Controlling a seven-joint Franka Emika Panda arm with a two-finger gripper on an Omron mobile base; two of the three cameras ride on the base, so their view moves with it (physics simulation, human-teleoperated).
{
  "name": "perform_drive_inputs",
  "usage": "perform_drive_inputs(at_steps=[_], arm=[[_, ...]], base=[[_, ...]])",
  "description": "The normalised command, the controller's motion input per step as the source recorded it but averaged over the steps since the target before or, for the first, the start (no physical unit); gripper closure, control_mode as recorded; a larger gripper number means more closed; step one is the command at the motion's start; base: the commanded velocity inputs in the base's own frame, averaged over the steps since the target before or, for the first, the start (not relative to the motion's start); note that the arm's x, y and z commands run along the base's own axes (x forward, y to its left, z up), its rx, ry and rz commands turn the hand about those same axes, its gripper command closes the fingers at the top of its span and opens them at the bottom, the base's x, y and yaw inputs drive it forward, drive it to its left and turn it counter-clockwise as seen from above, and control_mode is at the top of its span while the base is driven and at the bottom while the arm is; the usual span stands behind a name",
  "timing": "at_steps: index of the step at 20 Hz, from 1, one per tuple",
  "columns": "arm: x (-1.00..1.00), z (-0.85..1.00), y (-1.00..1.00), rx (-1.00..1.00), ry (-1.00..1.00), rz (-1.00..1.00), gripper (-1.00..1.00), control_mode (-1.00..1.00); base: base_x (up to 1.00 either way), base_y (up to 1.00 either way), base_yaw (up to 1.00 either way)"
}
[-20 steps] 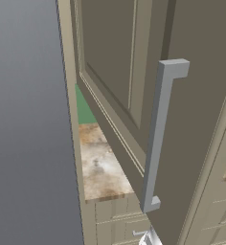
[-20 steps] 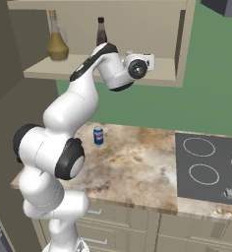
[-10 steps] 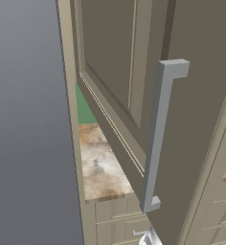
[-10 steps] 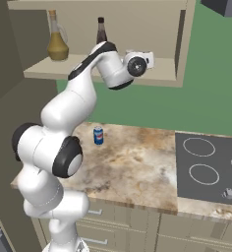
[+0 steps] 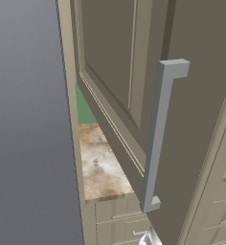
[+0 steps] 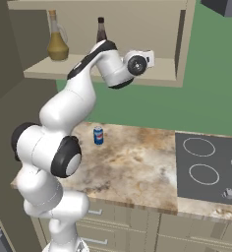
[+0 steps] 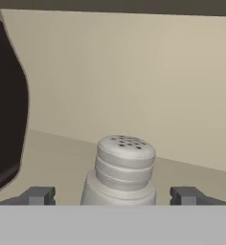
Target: Pick the syrup bottle and shaker from the counter and place them in the cabinet.
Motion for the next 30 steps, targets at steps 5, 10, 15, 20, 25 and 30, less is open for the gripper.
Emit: perform_drive_inputs(at_steps=[5, 10, 15, 20, 25, 30], arm=[[-0.21, 0.23, -0.17, 0.02, 0.00, -0.03, -1.00, -1.00], [-0.66, 0.02, -0.45, 0.03, 0.02, -0.09, -1.00, -1.00], [-0.99, -0.46, -0.26, -0.06, 0.03, -0.04, -1.00, -1.00], [-1.00, -0.99, 0.00, -0.16, 0.01, 0.00, -1.00, -1.00], [-1.00, -1.00, 0.00, -0.17, 0.03, 0.00, -1.00, -1.00], [-0.85, -0.84, -0.12, -0.17, -0.07, 0.00, -1.00, -1.00]], base=[[0.00, 0.00, 0.00], [0.00, 0.00, 0.00], [0.00, 0.00, 0.00], [0.00, 0.00, 0.00], [0.00, 0.00, 0.00], [0.00, 0.00, 0.00]])
